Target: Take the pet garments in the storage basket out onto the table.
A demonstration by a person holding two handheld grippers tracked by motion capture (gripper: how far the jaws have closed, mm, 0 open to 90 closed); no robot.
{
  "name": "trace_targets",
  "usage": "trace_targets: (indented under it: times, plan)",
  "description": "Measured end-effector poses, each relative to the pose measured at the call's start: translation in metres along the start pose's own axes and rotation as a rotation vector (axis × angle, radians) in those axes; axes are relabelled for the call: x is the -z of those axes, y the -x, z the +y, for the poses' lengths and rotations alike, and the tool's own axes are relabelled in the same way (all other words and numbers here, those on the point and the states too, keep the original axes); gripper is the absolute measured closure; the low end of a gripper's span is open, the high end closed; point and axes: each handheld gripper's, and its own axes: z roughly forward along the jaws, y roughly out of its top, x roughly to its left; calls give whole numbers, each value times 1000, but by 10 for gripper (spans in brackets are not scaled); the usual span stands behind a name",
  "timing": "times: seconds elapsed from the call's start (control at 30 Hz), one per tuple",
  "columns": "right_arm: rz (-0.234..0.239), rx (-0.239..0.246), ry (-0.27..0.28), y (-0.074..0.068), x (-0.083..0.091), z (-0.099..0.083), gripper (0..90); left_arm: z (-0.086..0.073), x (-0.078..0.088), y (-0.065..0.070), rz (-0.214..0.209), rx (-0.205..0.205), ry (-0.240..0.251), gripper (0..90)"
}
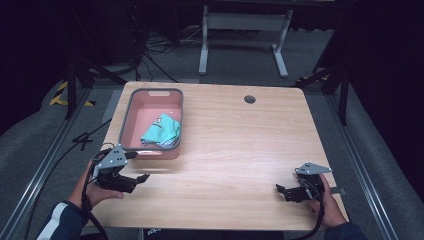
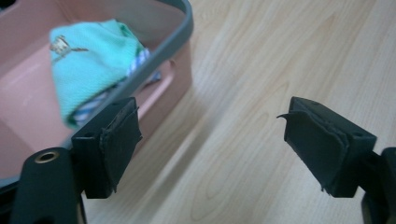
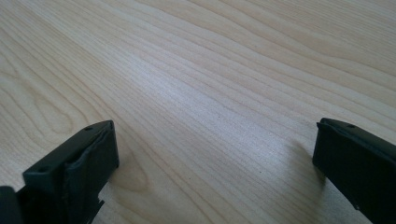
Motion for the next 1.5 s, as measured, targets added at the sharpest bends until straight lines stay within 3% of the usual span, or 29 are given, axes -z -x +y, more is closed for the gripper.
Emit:
trace_targets:
  times: [0.2, 0.3, 0.4, 0.47, 0.6, 0.63, 0.77, 0.8, 0.83, 0.87, 1.0, 1.07, 1.13, 1.3, 1.37, 1.5]
  plan:
    - [0, 0, 0, 0, 0, 0, 5, 24, 3, -14, 4, 4, 15, 156]
    - [0, 0, 0, 0, 0, 0, 5, 44, -4, -26, 10, -28, 10, 157]
    - [0, 1, 0, 0, 0, 0, 5, 55, -14, -36, 13, -27, -24, 159]
    - [-2, -1, 0, 0, 0, 0, 5, 65, -28, -48, 44, -21, -83, 168]
    - [-4, -1, 0, 0, 0, 0, 4, 76, -52, -66, 58, -3, -158, 164]
    - [-4, -1, 0, 0, 0, 0, 4, 76, -52, -66, 58, -3, -158, 163]
    - [-5, -2, 0, 0, 0, 0, 5, 82, -80, -86, 52, 51, -199, 159]
    - [-5, -3, 0, 0, 0, 0, 5, 84, -86, -91, 41, 57, -232, 160]
    - [-6, -3, 0, 0, 0, 0, 5, 84, -86, -91, 41, 57, -232, 160]
    - [-7, -5, 0, 0, 0, 0, 5, 85, -98, -96, 50, 50, -272, 163]
    - [-7, -3, 0, 0, 0, 0, 5, 88, -113, -104, 54, 67, -314, 183]
    - [-7, -3, -1, 0, 0, 0, 5, 88, -126, -112, 88, 80, -380, 204]
    - [-7, -3, 0, 0, 0, 0, 5, 87, -132, -117, 87, 94, -418, 204]
    - [-7, -3, 0, 0, 1, -1, 5, 82, -149, -124, 70, 121, -493, 205]
    - [-7, -3, 0, 0, 1, -1, 5, 80, -157, -124, 84, 95, -564, 205]
    - [-8, -8, 1, -1, 1, -1, 5, 78, -163, -125, 79, 112, -586, 208]
